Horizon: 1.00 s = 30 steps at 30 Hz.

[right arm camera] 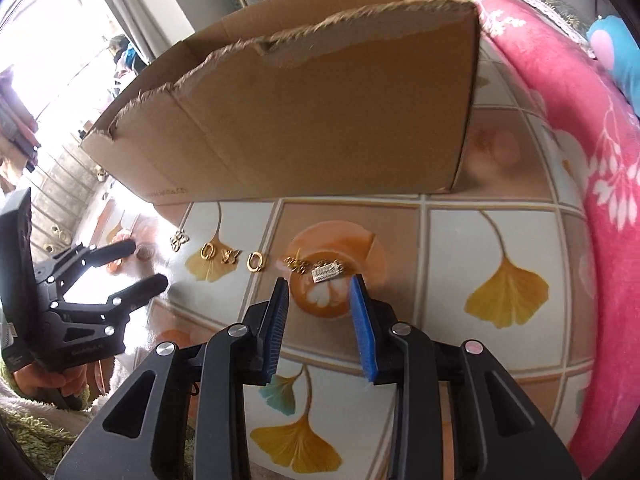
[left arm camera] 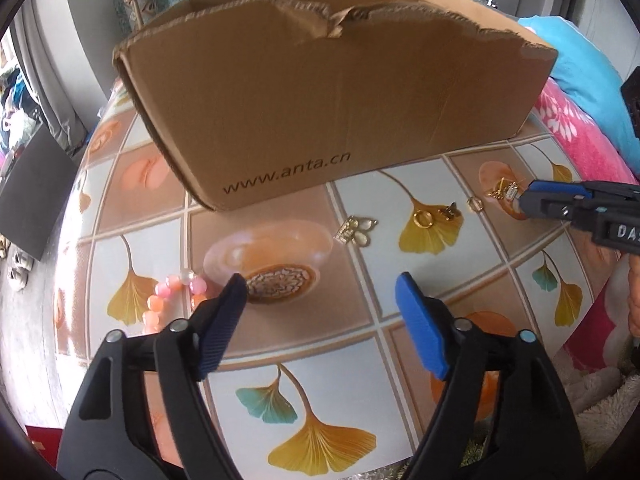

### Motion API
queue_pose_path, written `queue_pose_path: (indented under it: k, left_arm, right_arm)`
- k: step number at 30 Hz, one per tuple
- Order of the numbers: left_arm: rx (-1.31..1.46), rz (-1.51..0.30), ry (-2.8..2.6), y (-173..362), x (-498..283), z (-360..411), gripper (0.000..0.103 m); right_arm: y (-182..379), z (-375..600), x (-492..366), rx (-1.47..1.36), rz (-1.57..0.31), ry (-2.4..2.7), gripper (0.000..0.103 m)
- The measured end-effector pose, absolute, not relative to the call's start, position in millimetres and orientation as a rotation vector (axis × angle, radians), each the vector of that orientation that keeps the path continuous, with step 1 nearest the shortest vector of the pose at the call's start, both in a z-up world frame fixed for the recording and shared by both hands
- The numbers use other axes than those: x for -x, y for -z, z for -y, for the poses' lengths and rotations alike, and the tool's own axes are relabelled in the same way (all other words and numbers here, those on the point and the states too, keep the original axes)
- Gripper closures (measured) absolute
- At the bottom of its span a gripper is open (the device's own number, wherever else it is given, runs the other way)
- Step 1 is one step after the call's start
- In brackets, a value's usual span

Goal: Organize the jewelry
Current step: 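Move the open left tool to the small gold charm earring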

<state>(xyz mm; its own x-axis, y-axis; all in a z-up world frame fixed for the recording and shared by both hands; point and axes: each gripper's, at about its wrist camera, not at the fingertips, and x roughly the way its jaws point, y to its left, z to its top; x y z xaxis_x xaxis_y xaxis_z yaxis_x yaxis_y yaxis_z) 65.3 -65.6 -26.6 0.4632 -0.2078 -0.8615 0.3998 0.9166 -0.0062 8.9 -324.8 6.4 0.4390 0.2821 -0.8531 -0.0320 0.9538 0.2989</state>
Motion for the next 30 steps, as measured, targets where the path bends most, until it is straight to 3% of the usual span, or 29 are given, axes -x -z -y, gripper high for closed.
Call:
queue_pose_path:
  k: [1,6,30]
  left_arm:
    - [-0.205,-1.024,0.373,26.5,-65.1,63.8,0.02]
    - [-0.205,-1.051,0.348,30.5,-67.5,62.8,0.008]
    - [-0.227,-1.084,0.36,31.5,-86.2,55.6,0.007]
  right_arm:
    - [-9.6,325.3,-9.5,-0.259,-1.092,-0.205,0.072]
    - [-17.0,309.3,-15.0,-0.21,-1.079,-0.259,0.072]
    - [-11.2,318.6,-12.2,-0.19,-1.055,-0.179,0.071]
